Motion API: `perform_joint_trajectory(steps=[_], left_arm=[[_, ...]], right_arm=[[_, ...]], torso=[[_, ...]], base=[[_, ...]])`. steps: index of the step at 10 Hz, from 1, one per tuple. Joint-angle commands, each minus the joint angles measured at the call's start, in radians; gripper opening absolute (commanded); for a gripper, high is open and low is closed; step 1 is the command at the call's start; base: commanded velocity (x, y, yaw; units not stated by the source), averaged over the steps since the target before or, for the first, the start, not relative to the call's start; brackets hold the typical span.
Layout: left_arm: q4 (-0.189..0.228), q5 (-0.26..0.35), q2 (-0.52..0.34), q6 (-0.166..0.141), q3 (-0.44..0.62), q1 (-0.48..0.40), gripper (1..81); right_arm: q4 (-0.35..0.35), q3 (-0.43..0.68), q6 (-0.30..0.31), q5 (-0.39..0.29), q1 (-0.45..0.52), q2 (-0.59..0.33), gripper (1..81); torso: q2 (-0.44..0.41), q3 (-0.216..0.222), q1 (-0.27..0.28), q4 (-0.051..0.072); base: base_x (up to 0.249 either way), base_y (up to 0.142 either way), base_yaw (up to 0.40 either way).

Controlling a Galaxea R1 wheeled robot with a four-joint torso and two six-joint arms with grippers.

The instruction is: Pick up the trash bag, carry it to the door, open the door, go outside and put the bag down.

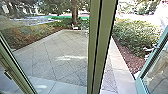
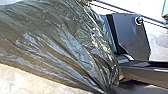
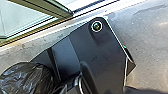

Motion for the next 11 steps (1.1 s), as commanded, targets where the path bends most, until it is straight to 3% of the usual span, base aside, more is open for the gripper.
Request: perform_joint_trajectory(steps=[1, 6, 11], left_arm=[[0.002, 0.059, 0.001, 0.003, 0.002, -0.028, 1.0], [0.003, 0.059, 0.029, 0.005, -0.052, -0.029, 1.0], [0.009, 0.061, 0.055, 0.008, -0.08, -0.035, 1.0]], right_arm=[[-0.053, -0.117, -0.003, 0.036, -0.02, 0.064, 81.1], [-0.078, -0.257, -0.003, 0.038, -0.055, 0.173, 81.1], [-0.096, -0.285, -0.005, 0.036, -0.06, 0.201, 81.1]], torso=[[0.0, 0.0, 0.0, 0.0], [0.0, 0.0, 0.0, 0.0], [0.0, 0.001, 0.0, 0.0]], base=[[0.0, 0.0, 0.0], [0.0, 0.0, 0.0], [0.0, 0.0, 0.0]])
